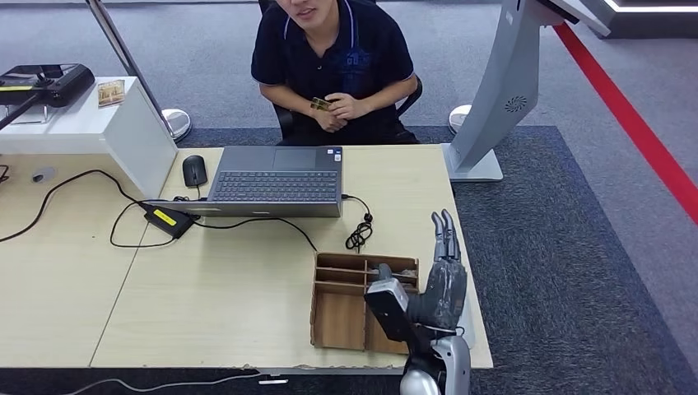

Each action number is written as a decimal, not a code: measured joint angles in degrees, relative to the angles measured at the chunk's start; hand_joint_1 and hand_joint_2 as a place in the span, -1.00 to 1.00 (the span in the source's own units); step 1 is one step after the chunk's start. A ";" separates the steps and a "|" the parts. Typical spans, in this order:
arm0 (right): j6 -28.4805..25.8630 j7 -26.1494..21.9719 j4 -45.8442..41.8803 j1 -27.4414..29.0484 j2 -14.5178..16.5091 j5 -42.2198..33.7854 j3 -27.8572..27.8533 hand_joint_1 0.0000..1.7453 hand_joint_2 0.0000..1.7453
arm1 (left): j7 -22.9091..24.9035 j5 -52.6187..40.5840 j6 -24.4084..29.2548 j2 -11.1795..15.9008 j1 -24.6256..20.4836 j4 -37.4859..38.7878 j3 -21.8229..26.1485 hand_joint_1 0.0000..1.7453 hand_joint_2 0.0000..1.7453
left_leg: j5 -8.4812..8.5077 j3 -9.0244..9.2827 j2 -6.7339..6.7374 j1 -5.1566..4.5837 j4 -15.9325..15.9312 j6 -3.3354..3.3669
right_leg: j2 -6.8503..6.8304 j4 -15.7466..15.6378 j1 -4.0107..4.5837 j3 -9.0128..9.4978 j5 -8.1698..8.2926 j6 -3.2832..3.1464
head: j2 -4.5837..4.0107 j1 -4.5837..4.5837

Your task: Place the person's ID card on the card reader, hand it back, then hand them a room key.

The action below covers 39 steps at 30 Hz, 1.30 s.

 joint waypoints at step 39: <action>-0.04 17.03 0.19 -1.16 -9.81 8.98 10.67 -1.00 1.00 | -0.08 0.10 -0.45 0.04 0.03 0.02 0.02 -1.00 -1.00 | 0.00 0.00 0.00 0.00 0.00 0.00 | 0.00 -0.01 0.00 0.00 0.00 0.00 | 0.00 -0.01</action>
